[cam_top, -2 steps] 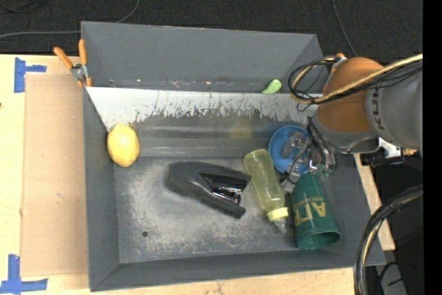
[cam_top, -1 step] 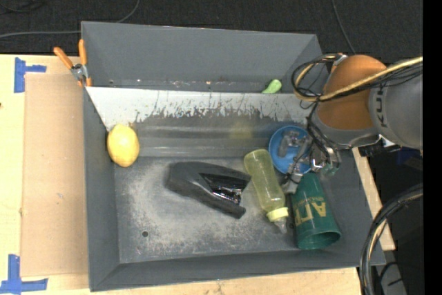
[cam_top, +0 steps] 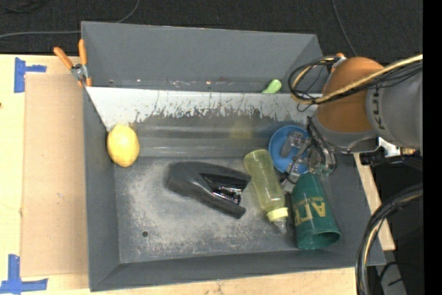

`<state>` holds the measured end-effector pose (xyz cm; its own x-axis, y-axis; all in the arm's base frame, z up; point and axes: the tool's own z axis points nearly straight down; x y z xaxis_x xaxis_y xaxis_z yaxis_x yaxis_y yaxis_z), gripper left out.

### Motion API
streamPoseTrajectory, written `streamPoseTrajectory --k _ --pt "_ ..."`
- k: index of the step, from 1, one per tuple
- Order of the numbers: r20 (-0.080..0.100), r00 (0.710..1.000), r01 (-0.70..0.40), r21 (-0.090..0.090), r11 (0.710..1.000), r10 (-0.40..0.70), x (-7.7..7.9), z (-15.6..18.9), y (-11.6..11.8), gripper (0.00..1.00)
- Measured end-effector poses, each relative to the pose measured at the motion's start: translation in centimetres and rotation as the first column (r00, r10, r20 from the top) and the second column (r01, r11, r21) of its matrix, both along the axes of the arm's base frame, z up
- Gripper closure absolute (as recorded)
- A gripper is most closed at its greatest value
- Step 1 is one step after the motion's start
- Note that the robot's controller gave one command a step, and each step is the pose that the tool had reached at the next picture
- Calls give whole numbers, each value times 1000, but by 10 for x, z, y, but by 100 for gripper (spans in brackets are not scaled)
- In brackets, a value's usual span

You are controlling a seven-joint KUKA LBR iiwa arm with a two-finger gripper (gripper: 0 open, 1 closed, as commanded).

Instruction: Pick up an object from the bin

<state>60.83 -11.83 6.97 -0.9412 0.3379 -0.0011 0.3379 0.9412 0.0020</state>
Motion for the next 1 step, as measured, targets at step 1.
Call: streamPoseTrajectory --k 1 --pt "-5 987 -159 20 987 159 7 -5 -4 100"
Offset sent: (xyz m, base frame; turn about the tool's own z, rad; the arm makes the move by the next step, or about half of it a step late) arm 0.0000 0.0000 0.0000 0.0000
